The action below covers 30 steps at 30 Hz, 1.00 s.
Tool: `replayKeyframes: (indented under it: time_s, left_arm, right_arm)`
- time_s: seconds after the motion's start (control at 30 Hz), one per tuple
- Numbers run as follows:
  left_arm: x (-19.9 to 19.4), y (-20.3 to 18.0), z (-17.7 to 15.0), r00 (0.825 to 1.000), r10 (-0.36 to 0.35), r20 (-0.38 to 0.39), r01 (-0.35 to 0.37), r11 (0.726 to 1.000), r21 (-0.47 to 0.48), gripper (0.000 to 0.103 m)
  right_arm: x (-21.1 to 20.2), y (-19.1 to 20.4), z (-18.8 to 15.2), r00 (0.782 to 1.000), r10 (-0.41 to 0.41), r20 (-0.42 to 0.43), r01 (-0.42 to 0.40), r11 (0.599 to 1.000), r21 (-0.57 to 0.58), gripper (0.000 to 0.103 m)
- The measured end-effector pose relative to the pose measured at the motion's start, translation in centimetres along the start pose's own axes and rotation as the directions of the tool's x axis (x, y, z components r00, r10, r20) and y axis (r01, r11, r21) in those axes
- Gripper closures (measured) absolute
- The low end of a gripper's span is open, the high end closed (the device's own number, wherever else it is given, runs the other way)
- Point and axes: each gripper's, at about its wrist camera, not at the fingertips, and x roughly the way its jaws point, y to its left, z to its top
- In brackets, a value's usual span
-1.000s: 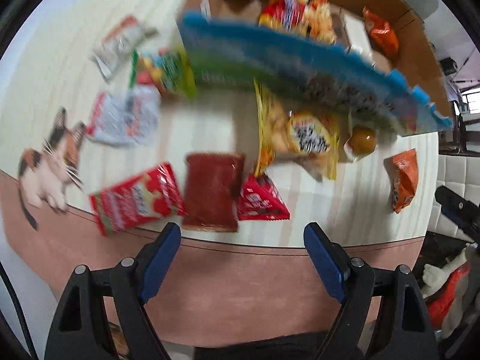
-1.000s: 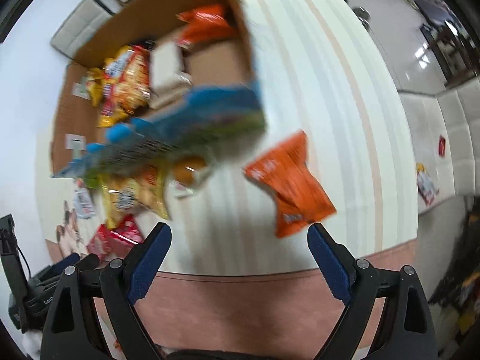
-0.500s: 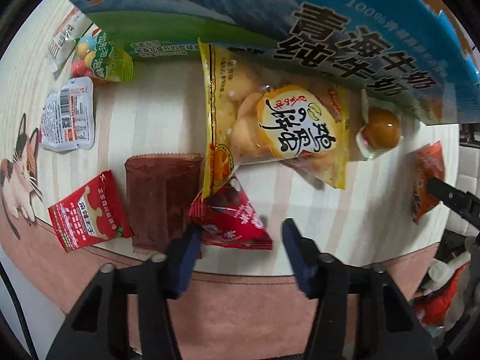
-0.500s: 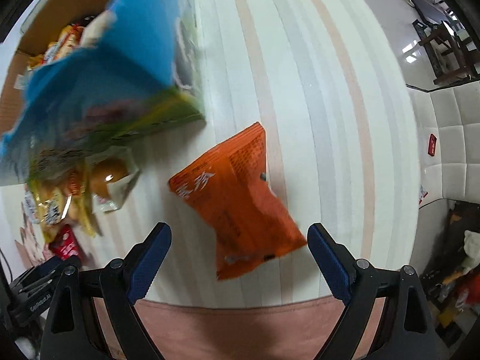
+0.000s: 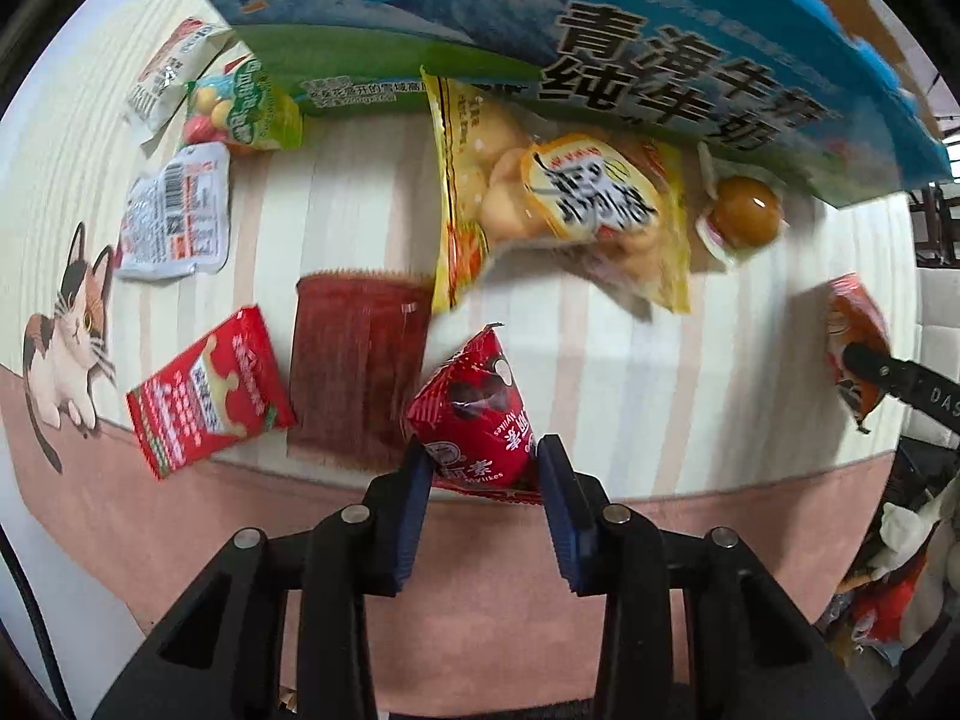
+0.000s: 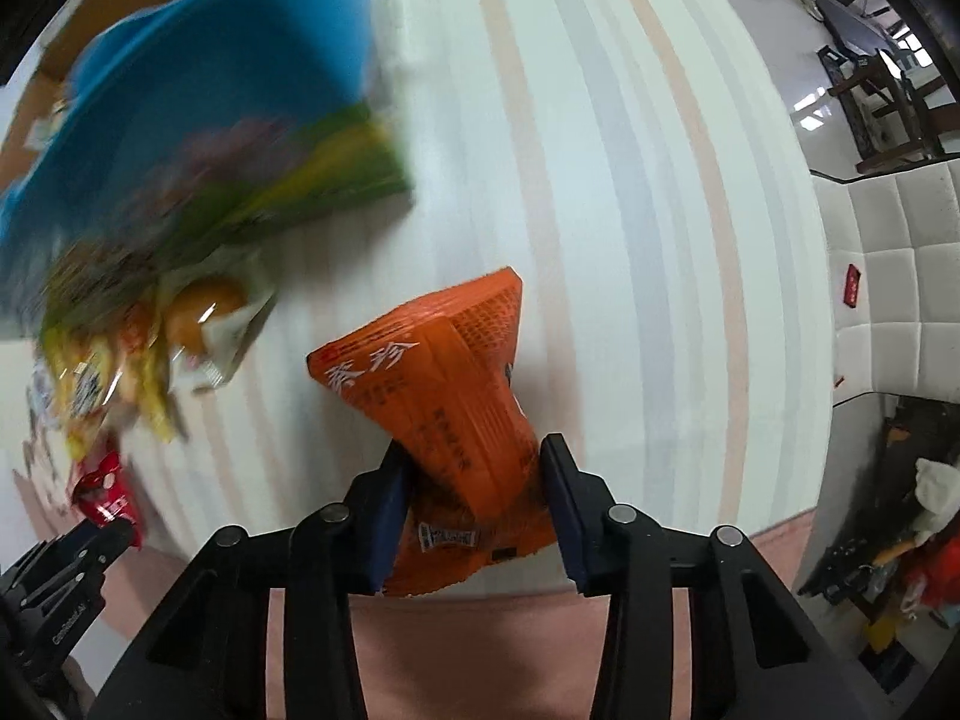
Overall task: Organize snacks
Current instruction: 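Grasp the red triangular packet with the left gripper while the right grasps the orange bag, then drop both packets into the cardboard box and open both grippers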
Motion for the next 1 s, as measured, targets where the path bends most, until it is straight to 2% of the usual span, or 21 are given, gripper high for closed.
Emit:
replayKeyframes:
  time_s: [0.2,0.33,0.4,0.6,0.63,0.73,0.87,1.0]
  left_arm:
    - [-3.1,-0.9,-3.8,0.999,-0.040,0.008,0.040,0.999,0.009,0.070]
    - [-6.7,-0.9,-5.0,0.995,-0.084,0.047,0.083,0.996,0.023,0.070]
    - [-9.0,-0.8,-4.5,0.991,-0.111,0.079,0.109,0.994,0.030,0.070]
    - [-17.0,-1.1,1.0,0.962,-0.188,0.200,0.179,0.982,0.060,0.070]
    - [-17.2,-0.9,3.4,0.958,-0.193,0.213,0.184,0.981,0.058,0.070]
    - [-19.0,-0.8,7.4,0.950,-0.182,0.253,0.172,0.983,0.060,0.070]
    - [-19.0,-0.4,12.5,0.957,-0.162,0.239,0.154,0.987,0.052,0.070]
    - [-17.2,-0.1,16.4,0.973,-0.148,0.177,0.144,0.989,0.033,0.070]
  right_arm:
    - [-1.8,0.8,-3.6,0.992,0.125,-0.008,-0.124,0.992,0.019,0.060]
    - [-4.4,1.9,-4.9,0.973,0.229,0.007,-0.229,0.973,0.017,0.061]
    - [-6.9,3.2,-4.9,0.962,0.271,0.036,-0.272,0.962,0.000,0.061]
    - [-15.2,7.2,-2.3,0.922,0.358,0.150,-0.352,0.934,-0.066,0.061]
    - [-16.6,7.8,-1.5,0.915,0.365,0.171,-0.357,0.931,-0.081,0.061]
    - [-19.0,9.2,0.8,0.907,0.361,0.219,-0.347,0.933,-0.099,0.061]
    - [-19.7,10.9,4.2,0.910,0.330,0.252,-0.317,0.944,-0.094,0.061]
    - [-17.4,12.9,8.1,0.921,0.311,0.237,-0.307,0.950,-0.055,0.061]
